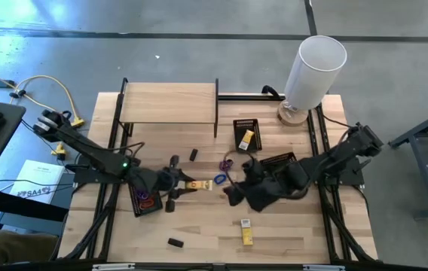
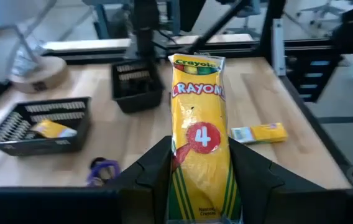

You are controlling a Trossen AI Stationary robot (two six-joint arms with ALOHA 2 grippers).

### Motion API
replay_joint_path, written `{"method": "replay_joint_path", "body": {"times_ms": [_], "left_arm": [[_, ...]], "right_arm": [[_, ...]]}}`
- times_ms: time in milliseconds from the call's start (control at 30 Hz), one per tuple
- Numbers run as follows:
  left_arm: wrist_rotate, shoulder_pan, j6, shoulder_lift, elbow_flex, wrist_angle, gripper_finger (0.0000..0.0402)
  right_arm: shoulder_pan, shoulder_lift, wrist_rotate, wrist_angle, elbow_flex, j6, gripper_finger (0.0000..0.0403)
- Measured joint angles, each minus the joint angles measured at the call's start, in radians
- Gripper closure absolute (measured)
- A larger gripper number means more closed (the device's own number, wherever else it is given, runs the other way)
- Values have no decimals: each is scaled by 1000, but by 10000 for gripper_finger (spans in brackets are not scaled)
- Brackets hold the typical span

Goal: Pick & Place Office Desk Supplies
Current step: Put the crayon box into the top black bin

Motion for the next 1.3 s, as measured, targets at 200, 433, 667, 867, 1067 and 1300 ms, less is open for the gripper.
{"method": "replay_joint_path", "body": {"times_ms": [200,433,667,867,1067,1300], "left_arm": [[-50,-27,2,0,2,3,282],[-53,-27,1,0,4,16,282],[-52,-27,47,0,4,44,282],[-87,-20,56,-1,4,59,282],[-101,-23,56,-3,5,59,282],[-104,-23,55,-2,5,54,282]], "right_arm": [[-75,13,-34,123,0,-114,149],[-130,71,-162,268,0,-198,149],[-159,125,-278,390,0,-215,149],[-179,166,-342,509,-2,-254,149],[-185,175,-340,573,-3,-296,149],[-184,175,-297,572,-3,-324,161]]}}
